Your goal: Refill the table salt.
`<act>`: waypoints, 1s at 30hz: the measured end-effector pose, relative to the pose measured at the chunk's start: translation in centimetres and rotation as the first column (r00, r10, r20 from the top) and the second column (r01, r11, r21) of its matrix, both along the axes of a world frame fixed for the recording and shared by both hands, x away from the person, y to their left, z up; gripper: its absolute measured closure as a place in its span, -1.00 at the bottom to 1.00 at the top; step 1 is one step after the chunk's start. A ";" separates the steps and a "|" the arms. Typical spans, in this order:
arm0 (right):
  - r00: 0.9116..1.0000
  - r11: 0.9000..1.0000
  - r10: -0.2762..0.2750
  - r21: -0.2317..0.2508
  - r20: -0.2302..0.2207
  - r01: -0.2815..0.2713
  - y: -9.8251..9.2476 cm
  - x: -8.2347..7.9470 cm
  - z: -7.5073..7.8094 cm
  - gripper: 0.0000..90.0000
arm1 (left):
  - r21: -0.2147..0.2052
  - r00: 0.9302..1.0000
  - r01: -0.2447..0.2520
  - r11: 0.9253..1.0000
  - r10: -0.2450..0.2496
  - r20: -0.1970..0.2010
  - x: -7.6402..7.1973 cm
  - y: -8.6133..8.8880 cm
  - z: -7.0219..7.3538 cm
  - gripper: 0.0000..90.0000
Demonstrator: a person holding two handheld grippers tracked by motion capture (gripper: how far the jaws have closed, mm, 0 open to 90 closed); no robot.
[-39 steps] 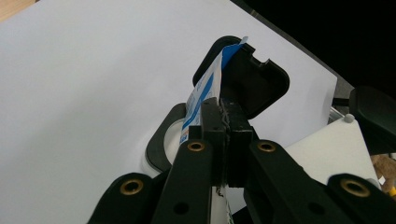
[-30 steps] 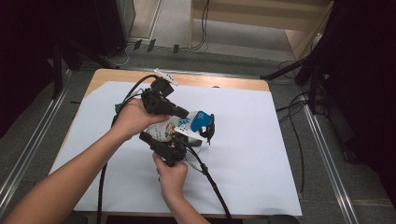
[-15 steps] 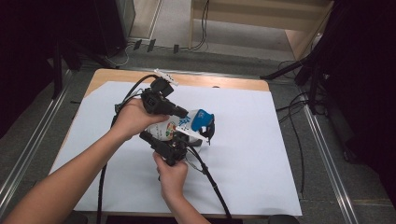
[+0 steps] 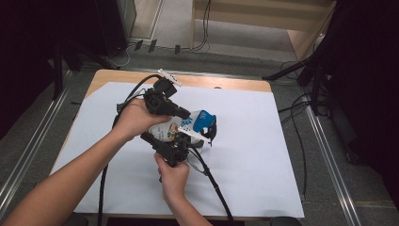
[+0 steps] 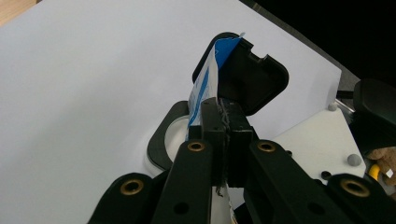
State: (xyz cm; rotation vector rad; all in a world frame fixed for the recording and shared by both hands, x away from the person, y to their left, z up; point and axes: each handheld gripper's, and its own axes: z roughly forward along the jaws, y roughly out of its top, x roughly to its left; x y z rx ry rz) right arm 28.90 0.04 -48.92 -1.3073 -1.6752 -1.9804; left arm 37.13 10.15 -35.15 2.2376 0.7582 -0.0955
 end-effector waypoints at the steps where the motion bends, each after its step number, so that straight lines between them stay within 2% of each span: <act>1: 1.000 1.000 0.001 0.000 0.000 -0.001 0.0 0.0 0.0 0.51 | 0.004 1.000 -0.001 1.000 0.001 0.002 0.0 0.0 0.0 1.00; 9: 1.000 0.999 0.005 0.037 -0.018 -0.004 0.0 0.2 -0.1 0.51 | 0.000 1.000 -0.003 1.000 0.003 0.005 0.0 0.0 0.1 1.00; 16: 1.000 0.999 0.006 0.036 -0.022 -0.005 -0.1 0.1 0.0 0.52 | -0.007 1.000 -0.002 1.000 0.002 0.001 -0.1 -0.2 0.1 1.00; 18: 1.000 1.000 -0.003 0.030 -0.007 0.003 -0.1 0.1 0.0 0.52 | -0.003 1.000 0.001 1.000 -0.001 0.004 -0.1 -0.2 0.1 1.00; 30: 1.000 1.000 -0.002 0.009 0.003 0.002 -0.2 0.1 0.0 0.51 | -0.001 1.000 0.003 1.000 -0.003 0.006 -0.1 -0.3 0.1 1.00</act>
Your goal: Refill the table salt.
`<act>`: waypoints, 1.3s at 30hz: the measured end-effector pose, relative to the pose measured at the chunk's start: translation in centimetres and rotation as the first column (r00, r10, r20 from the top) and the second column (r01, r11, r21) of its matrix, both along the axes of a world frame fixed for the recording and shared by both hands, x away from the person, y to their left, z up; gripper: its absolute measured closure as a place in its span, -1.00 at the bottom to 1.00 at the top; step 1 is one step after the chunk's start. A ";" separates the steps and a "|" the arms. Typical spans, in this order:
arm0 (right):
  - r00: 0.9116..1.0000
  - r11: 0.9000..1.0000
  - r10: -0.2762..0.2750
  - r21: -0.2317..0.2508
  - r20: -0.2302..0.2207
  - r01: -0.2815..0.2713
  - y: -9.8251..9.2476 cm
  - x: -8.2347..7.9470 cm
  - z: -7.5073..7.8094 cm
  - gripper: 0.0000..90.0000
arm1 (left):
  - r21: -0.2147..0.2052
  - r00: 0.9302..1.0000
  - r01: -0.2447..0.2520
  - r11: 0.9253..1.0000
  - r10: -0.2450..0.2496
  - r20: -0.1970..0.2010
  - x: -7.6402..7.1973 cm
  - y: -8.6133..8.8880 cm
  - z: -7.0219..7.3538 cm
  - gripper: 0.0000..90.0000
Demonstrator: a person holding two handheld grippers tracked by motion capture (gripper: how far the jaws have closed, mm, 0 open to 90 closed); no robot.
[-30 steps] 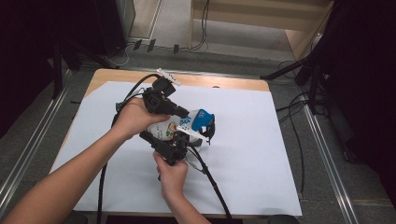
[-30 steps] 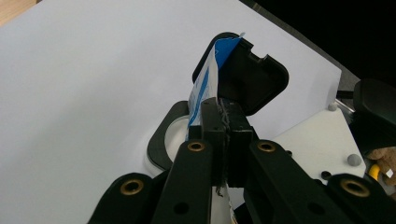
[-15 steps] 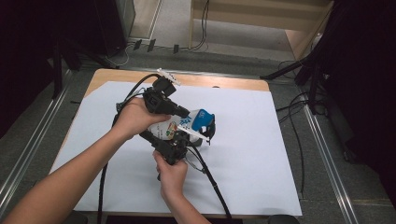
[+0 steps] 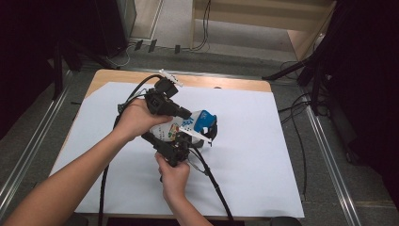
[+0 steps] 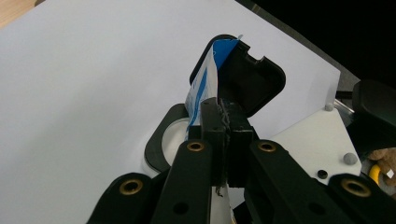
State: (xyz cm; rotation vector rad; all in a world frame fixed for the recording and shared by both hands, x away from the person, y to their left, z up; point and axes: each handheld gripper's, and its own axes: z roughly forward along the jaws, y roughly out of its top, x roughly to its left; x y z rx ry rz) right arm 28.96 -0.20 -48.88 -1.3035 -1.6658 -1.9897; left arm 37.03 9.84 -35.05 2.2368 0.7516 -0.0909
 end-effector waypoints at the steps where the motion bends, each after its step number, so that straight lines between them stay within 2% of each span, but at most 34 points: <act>1: 1.000 1.000 -0.002 0.003 -0.004 0.002 0.0 0.0 0.0 0.51 | 0.001 1.000 0.001 1.000 -0.001 0.000 0.0 0.0 0.0 1.00; 14: 1.000 1.000 -0.005 0.010 -0.004 0.005 0.0 0.0 0.1 0.52 | 0.006 1.000 0.003 1.000 -0.003 0.002 0.0 -0.1 0.1 1.00; 19: 1.000 0.999 0.002 0.034 -0.013 -0.001 -0.1 0.2 0.0 0.52 | 0.001 1.000 0.002 1.000 -0.002 0.003 -0.1 -0.2 0.2 1.00; 22: 1.000 1.000 0.005 0.026 -0.009 -0.005 -0.1 0.2 0.0 0.52 | 0.000 1.000 0.002 1.000 -0.002 0.004 -0.1 -0.2 0.1 1.00; 31: 1.000 0.998 0.013 -0.056 -0.003 -0.014 0.0 0.1 -0.4 0.49 | -0.028 1.000 -0.011 1.000 0.011 -0.007 -0.2 0.7 -0.7 1.00; 35: 1.000 0.995 0.024 -0.100 0.005 -0.023 0.2 -0.1 -0.7 0.49 | -0.033 1.000 -0.014 0.999 0.014 0.001 -0.3 1.2 -1.0 1.00; 39: 0.998 0.984 0.020 -0.176 0.054 -0.010 0.3 -0.1 -1.0 0.51 | -0.037 1.000 -0.015 0.999 0.016 0.001 -0.4 1.6 -1.1 1.00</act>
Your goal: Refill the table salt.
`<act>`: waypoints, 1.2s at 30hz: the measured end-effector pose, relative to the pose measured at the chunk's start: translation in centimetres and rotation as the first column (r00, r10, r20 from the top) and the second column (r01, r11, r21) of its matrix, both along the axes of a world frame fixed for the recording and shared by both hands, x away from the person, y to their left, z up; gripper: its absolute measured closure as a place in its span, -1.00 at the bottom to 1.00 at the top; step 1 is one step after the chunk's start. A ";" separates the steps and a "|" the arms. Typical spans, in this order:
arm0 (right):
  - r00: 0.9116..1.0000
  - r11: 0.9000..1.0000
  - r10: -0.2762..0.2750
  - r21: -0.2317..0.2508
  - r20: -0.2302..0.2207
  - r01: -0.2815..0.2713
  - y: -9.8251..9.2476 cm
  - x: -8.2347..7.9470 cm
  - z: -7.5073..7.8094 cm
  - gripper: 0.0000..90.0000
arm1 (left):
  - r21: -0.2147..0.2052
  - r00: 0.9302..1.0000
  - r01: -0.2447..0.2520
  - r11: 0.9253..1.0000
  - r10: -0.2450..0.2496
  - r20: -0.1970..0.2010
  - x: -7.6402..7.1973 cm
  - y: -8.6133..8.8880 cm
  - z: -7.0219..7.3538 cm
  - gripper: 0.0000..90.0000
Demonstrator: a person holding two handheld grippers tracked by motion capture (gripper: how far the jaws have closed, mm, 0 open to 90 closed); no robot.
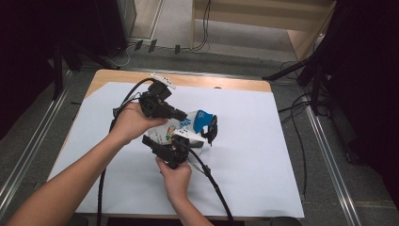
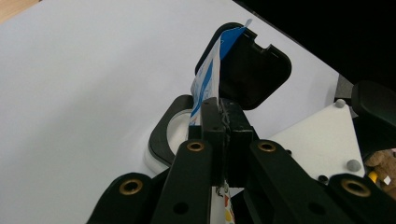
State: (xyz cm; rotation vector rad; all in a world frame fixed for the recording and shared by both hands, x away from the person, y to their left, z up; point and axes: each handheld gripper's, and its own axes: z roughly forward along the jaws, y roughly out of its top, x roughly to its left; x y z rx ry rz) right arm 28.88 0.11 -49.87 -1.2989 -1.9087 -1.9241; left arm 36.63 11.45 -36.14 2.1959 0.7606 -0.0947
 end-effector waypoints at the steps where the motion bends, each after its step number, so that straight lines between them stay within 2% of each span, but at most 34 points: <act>1: 1.000 1.000 -0.001 -0.011 0.010 0.001 0.0 0.0 0.0 0.51 | -0.007 1.000 -0.001 1.000 0.001 -0.001 0.0 0.0 -0.1 1.00; 7: 0.999 0.998 0.000 -0.060 0.040 0.003 0.0 -0.2 0.0 0.52 | -0.018 1.000 0.000 1.000 0.000 -0.002 -0.1 0.5 -0.1 1.00; 16: 0.999 0.998 0.009 -0.062 0.045 -0.006 0.0 -0.3 0.1 0.53 | -0.026 1.000 0.017 1.000 -0.017 0.000 0.0 0.3 -0.2 0.92; 18: 0.999 0.998 0.011 -0.068 0.050 -0.008 0.0 -0.3 0.1 0.53 | -0.022 1.000 0.020 1.000 -0.020 0.018 0.0 0.2 -0.3 0.88; 22: 0.998 0.996 0.015 -0.083 0.068 -0.010 0.2 -0.4 0.3 0.53 | -0.019 1.000 0.018 1.000 -0.018 0.009 0.3 -0.1 -0.4 0.90; 25: 0.997 0.996 0.017 -0.086 0.071 -0.011 0.1 -0.4 0.4 0.53 | -0.012 0.999 0.023 1.000 -0.023 0.026 0.1 -0.1 -0.1 0.98; 31: 0.996 0.996 0.024 -0.085 0.084 -0.017 0.0 -0.6 0.6 0.53 | -0.030 0.998 0.021 0.999 -0.019 0.055 -0.6 0.5 0.5 1.00; 36: 0.996 0.996 0.028 -0.089 0.086 -0.020 0.0 -0.8 0.8 0.52 | -0.049 0.998 0.018 0.999 -0.015 0.064 -0.9 1.1 0.8 1.00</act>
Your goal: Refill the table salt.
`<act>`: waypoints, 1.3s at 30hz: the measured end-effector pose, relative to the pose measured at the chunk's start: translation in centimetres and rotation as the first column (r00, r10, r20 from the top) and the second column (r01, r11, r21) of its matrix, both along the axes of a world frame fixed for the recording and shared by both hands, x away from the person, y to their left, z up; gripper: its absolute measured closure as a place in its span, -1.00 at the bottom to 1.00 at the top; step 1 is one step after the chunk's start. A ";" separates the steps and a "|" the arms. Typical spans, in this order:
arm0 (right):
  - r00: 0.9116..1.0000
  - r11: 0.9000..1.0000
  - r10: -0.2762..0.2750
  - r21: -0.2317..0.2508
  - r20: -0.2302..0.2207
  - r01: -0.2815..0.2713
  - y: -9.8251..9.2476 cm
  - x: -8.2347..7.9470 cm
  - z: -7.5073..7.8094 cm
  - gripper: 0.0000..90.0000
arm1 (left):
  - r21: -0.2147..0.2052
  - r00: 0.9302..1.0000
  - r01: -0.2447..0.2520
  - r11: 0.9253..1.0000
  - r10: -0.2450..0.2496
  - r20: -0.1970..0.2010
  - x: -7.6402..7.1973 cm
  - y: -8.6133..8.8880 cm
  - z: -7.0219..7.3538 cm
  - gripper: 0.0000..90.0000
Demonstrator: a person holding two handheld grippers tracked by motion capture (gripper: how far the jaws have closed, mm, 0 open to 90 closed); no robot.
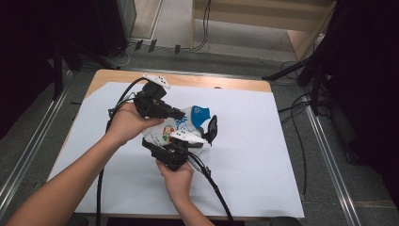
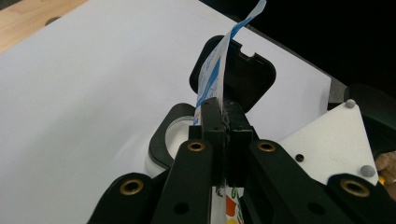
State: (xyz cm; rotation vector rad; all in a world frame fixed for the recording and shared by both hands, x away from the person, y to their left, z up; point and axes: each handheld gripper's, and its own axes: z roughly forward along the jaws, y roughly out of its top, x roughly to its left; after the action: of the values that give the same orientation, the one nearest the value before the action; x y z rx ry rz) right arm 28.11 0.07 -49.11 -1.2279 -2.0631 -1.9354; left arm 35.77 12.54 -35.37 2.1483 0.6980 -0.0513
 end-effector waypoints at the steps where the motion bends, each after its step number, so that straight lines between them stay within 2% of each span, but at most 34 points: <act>1: 1.000 1.000 0.000 -0.001 0.002 0.000 0.0 0.0 0.0 0.52 | -0.004 1.000 0.001 1.000 -0.001 -0.004 0.0 0.1 0.0 1.00; 16: 1.000 0.999 -0.012 -0.038 0.015 0.013 -0.5 -0.2 0.4 0.50 | -0.051 1.000 -0.007 0.999 0.008 0.006 -0.5 1.4 1.0 1.00; 24: 0.999 0.998 -0.026 -0.060 0.031 0.028 -0.9 -0.1 0.3 0.49 | -0.059 1.000 -0.012 0.998 0.013 0.010 -0.7 2.1 1.4 1.00; 31: 0.999 0.995 -0.034 -0.089 0.013 0.035 -1.3 0.1 0.3 0.47 | -0.072 1.000 -0.020 0.997 0.021 0.022 -1.0 2.8 1.8 1.00; 33: 0.999 0.996 -0.038 -0.082 0.002 0.038 -1.4 0.3 0.2 0.48 | -0.079 0.999 -0.027 0.997 0.029 0.026 -1.1 3.1 1.9 1.00; 39: 0.999 0.993 -0.043 -0.108 0.008 0.044 -1.5 0.4 0.2 0.47 | -0.084 0.999 -0.037 0.996 0.039 0.027 -1.5 4.2 2.1 1.00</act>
State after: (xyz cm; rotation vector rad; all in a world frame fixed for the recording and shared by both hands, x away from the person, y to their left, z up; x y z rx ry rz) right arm 28.48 -1.40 -48.95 -1.2998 -2.1885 -1.8695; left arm 34.23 16.75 -33.29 2.0513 0.7078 -0.0286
